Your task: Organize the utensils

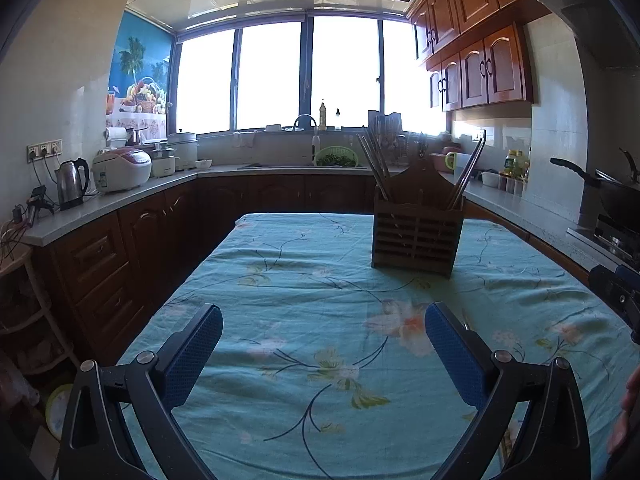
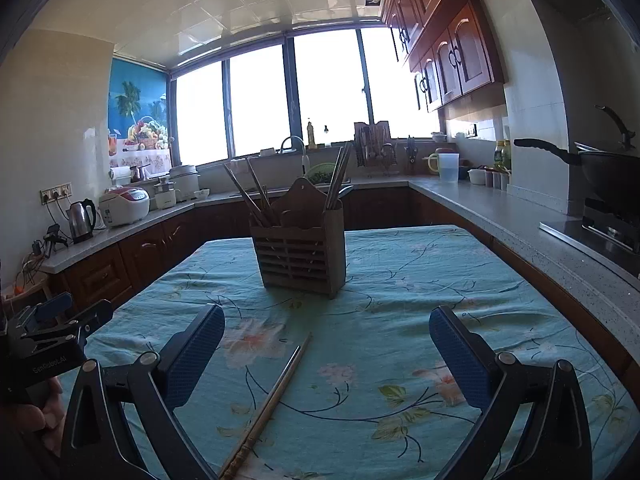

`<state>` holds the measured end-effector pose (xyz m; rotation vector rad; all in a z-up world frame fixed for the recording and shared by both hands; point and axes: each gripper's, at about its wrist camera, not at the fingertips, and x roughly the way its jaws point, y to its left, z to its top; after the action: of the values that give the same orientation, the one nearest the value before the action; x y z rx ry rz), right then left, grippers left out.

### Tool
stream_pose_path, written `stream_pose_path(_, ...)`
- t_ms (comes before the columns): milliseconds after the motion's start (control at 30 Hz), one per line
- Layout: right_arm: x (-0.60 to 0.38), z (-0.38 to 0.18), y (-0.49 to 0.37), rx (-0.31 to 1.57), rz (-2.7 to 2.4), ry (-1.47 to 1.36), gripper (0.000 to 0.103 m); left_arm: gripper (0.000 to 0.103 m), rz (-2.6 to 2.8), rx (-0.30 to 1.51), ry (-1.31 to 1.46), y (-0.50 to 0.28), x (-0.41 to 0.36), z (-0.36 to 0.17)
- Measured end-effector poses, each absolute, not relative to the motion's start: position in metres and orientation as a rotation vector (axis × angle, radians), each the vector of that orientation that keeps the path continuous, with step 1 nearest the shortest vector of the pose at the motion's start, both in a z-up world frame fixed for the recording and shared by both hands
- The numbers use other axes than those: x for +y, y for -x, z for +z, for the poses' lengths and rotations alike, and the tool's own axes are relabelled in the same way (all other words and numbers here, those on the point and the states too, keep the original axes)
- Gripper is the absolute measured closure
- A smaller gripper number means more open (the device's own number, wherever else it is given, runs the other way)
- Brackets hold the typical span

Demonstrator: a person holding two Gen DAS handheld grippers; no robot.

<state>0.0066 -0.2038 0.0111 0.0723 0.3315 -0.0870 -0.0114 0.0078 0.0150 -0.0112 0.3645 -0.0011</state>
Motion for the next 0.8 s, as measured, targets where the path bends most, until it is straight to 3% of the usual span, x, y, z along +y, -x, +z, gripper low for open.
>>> stream_pose_path(800,-0.206,-0.012,0.004,0.383,-0.100,-0.072,0.000,0.001,0.000,0.387,-0.013,0.016,0.013,0.002)
